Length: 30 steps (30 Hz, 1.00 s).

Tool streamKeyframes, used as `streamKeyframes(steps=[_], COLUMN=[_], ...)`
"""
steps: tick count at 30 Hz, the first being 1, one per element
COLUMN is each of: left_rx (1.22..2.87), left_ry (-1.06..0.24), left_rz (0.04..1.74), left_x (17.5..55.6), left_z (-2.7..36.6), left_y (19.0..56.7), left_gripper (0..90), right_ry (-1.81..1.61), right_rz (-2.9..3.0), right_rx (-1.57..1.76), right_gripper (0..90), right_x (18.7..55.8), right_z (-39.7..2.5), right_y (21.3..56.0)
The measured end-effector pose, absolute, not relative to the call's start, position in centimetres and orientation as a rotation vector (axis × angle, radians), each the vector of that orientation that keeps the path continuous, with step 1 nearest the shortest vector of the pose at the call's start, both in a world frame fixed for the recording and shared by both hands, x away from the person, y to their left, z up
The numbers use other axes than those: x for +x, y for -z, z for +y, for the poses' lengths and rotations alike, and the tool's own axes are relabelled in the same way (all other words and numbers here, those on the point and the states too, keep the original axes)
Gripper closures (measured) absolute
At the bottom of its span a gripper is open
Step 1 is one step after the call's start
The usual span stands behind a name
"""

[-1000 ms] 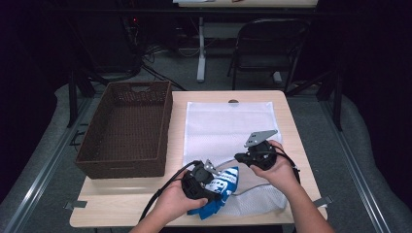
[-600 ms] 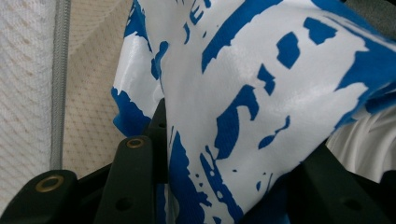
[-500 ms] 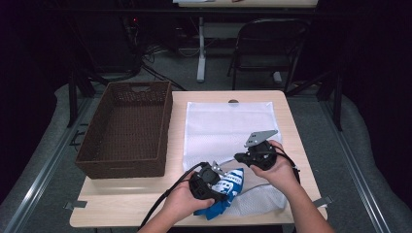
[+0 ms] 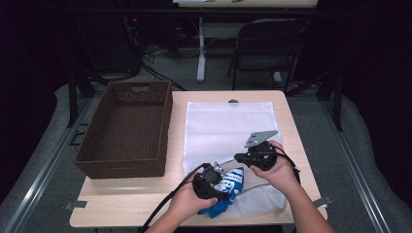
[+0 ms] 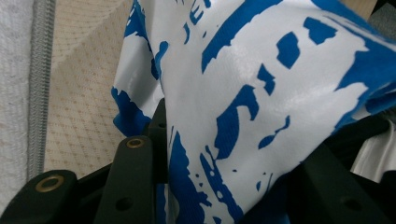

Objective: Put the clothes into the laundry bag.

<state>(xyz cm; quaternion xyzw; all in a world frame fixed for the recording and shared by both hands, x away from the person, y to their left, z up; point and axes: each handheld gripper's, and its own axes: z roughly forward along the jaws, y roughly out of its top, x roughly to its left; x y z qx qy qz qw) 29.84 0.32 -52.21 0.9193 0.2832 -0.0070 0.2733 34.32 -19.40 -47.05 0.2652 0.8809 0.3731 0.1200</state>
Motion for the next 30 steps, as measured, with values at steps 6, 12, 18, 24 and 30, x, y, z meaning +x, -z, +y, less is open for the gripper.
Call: streamKeyframes(steps=[6,12,18,24,30], left_rx=[2.481,2.463,2.443,2.439,2.417], left_ry=[-0.019,-0.019,-0.033,-0.037,-0.065], left_rz=[0.775,0.802,0.835,0.849,0.878], left_x=[29.9,30.3,30.8,31.3,31.7], left_z=[0.1,0.0,0.1,0.0,-0.6], left_y=[52.9,53.4,53.0,52.3,53.1], left_gripper=[59.7,59.5,59.6,59.5,59.1], right_ry=[-1.086,-1.086,-1.08,-1.1,-1.108], right_rz=[2.572,2.579,2.582,2.587,2.586], right_rx=[0.778,0.771,0.759,0.75,0.757], right_gripper=[88.2,88.2,88.2,88.2,88.2], right_x=[34.2,34.2,34.1,34.0,34.0], right_z=[-19.3,-19.3,-19.1,-19.0,-19.1], right_y=[47.1,47.1,47.1,47.0,47.0])
